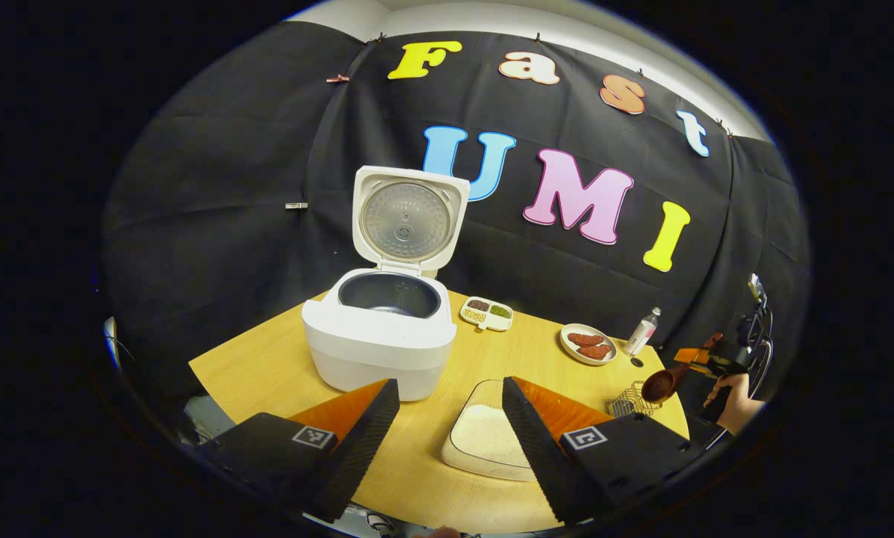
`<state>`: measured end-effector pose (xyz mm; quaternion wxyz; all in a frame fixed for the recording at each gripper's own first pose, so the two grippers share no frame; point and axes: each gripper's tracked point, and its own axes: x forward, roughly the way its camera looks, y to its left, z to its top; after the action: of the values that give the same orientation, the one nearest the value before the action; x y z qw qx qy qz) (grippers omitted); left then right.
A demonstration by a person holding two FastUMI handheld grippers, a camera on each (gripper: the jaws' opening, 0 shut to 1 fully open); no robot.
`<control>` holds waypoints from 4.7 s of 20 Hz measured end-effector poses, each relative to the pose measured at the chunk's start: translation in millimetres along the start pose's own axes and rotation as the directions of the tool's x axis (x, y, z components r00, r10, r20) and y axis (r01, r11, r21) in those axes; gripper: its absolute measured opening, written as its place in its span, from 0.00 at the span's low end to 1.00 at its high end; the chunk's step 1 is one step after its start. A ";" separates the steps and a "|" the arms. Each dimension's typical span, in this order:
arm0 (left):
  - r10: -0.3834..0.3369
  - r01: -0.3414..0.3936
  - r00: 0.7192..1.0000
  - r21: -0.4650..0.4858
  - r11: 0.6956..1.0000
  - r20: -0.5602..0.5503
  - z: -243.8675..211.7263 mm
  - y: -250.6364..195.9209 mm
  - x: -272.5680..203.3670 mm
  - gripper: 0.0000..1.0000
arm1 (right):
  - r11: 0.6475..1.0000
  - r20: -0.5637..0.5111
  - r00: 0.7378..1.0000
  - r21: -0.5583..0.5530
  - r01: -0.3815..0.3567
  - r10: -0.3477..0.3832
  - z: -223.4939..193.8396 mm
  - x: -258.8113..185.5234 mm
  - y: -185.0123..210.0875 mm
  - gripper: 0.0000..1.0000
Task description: Close the left gripper, press the button to open the rice cooker; take a wooden spoon from the chopstick holder with the right hand, scoop a spoonful of rice and pour it into the rice cooker, then put the wooden spoon back into the chopstick holder.
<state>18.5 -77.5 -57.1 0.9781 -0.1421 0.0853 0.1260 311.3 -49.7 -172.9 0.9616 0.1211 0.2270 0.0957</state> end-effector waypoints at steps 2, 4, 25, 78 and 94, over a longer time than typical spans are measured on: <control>0.003 -0.003 1.000 0.022 1.000 -0.001 -1.1 -3.5 -0.2 0.96 | 1.000 -0.016 1.000 0.006 0.003 -0.003 -11.3 5.9 -4.7 0.16; 0.010 -0.010 1.000 0.026 1.000 -0.003 -2.9 -3.3 -1.4 0.96 | 0.999 -0.032 0.999 0.033 0.002 -0.001 -21.0 12.2 -4.2 0.16; 0.115 -0.151 0.975 0.189 0.970 0.192 130.2 83.2 27.4 0.95 | 0.986 0.014 0.988 -0.060 0.154 -0.154 -27.8 -59.7 -32.2 0.98; -0.007 0.036 0.981 0.152 0.988 -0.192 228.8 104.1 274.9 0.99 | 0.984 0.117 0.991 -0.161 0.082 -0.063 -43.0 -221.7 99.8 0.99; 0.029 0.021 0.972 0.209 0.978 -0.231 71.1 124.3 241.4 1.00 | 0.983 0.032 0.999 -0.183 0.009 -0.003 -68.5 -223.5 89.1 0.99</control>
<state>224.5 112.8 -70.7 0.9705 -0.0515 0.2127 0.1008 71.9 -5.3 -115.3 0.9724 0.0330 0.2026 0.1112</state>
